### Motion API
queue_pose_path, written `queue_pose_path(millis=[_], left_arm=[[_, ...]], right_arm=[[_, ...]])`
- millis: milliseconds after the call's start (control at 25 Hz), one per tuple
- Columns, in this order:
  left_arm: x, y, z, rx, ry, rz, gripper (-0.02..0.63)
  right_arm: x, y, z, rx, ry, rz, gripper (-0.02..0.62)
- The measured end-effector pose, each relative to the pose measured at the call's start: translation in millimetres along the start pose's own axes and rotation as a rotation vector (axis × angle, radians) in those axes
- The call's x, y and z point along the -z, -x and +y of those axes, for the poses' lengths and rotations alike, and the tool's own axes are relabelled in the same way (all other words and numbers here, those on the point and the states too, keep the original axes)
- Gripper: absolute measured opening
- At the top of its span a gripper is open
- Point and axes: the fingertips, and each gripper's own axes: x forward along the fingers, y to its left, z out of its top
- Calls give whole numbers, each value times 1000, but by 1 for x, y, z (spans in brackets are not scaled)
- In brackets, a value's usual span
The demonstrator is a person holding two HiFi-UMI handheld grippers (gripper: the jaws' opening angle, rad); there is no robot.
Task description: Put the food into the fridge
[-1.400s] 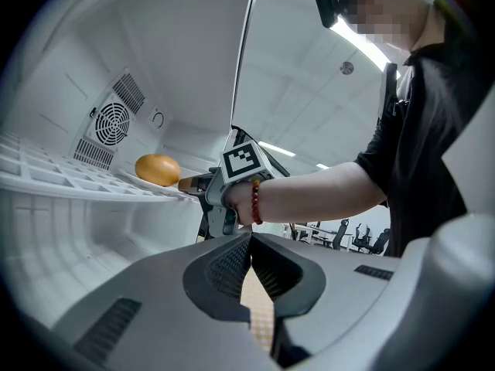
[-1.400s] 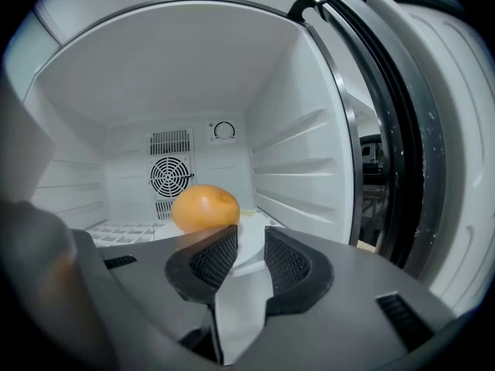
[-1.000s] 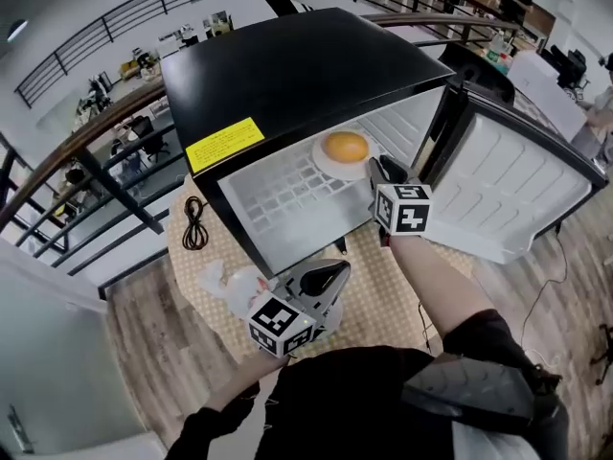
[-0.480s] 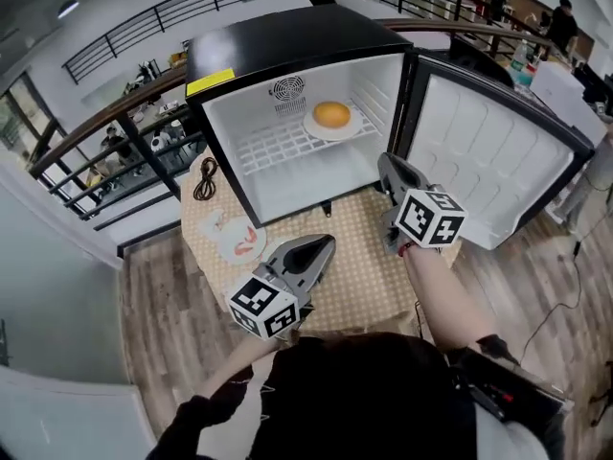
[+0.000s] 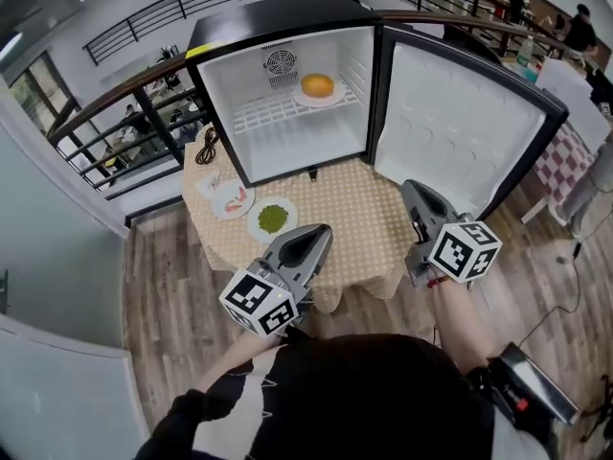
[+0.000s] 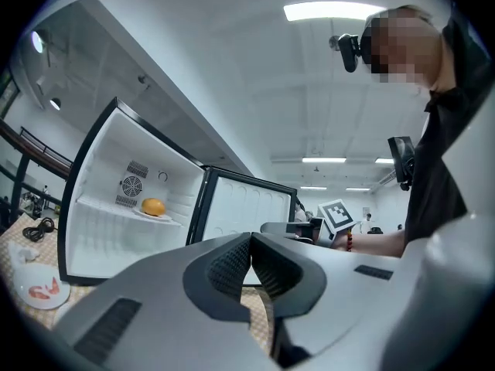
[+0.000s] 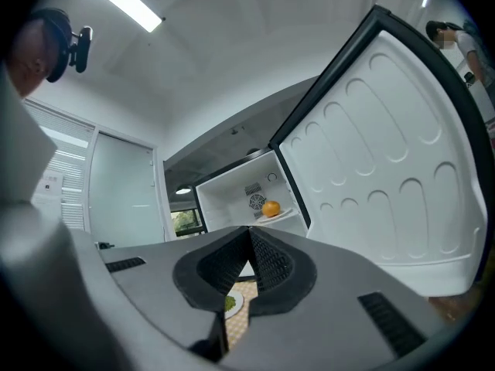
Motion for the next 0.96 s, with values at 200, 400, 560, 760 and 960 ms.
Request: queue_pose_path(millis=[200, 400, 560, 760, 960], left_arm=[[3, 9, -27, -15, 4, 11, 12], [12, 24, -37, -38, 22, 24, 12], [23, 35, -44, -44, 32, 47, 12], [26, 44, -50, -41, 30, 56, 12], [23, 50, -52, -41, 24, 46, 12]], right_arm=[[7, 43, 10, -28, 29, 35, 15], [29, 69, 15, -18, 72, 73, 15], [46, 83, 14, -14, 74, 84, 15], [54, 88, 22, 1, 90, 97, 15], [56, 89, 29, 2, 118, 98, 15]])
